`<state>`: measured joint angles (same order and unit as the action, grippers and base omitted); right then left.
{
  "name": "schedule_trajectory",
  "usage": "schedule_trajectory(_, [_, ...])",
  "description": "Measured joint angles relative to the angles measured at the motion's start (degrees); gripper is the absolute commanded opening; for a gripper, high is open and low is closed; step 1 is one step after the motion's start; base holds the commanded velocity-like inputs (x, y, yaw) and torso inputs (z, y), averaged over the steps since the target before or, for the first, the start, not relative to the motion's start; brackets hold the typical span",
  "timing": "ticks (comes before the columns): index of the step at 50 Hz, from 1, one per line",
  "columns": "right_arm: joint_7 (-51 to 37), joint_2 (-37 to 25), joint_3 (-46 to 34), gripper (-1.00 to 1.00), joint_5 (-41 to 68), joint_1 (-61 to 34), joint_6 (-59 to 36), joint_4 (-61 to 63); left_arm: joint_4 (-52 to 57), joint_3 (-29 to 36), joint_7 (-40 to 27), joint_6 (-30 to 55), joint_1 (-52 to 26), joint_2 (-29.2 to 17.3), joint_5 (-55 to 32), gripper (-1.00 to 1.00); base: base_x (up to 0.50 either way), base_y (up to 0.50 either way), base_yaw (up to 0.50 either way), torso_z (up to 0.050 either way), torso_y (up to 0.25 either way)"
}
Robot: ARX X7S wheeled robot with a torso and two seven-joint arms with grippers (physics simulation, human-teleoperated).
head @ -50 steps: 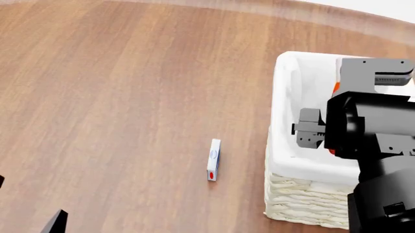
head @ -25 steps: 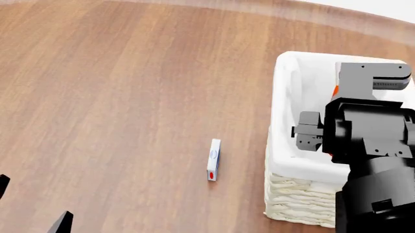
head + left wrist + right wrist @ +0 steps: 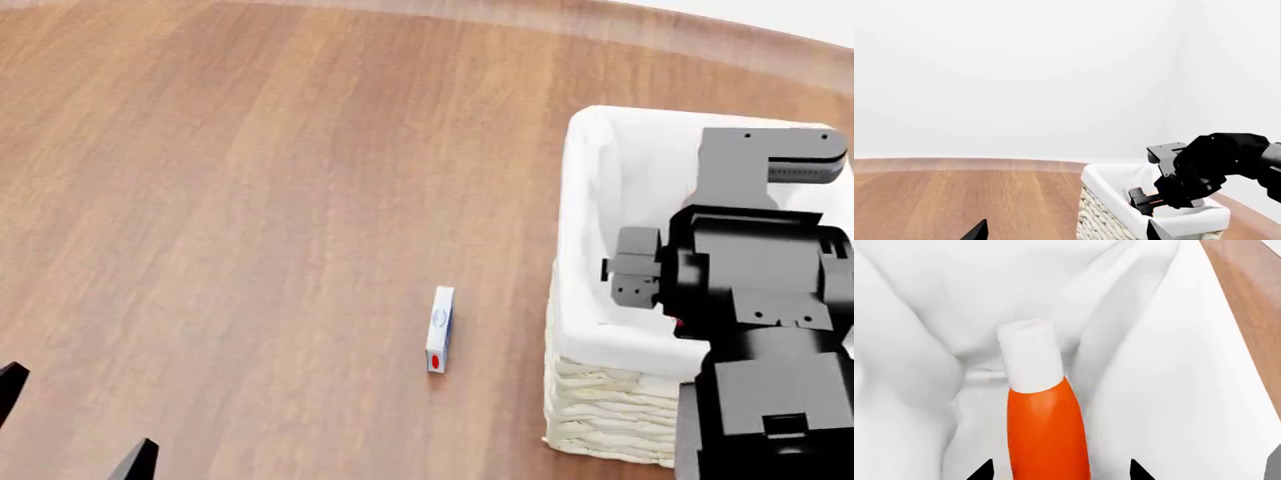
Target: Pick up the ketchup, and put it in the basket.
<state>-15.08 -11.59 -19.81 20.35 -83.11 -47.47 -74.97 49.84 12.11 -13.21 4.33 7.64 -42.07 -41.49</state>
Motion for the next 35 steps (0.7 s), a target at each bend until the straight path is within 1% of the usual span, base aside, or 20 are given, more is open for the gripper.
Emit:
schedule_trajectory(16, [1.5,0.4,6.9,1.00,-7.6,-0.3,-0.4,0.0,0.0,0.4,-0.2,0.3,-0.4,-0.1,-0.2,1.00,0.00,0.00,0.00,0.000,0.000])
schedule_trajectory(35, [2.9,0.3,12.2,1.00,-12.4,-1.7,-1.1,0.1,0.2,0.9,-0.3,0.3,-0.7,-0.2,0.0,1.00,0.00,0.00,0.00,0.000,0.000])
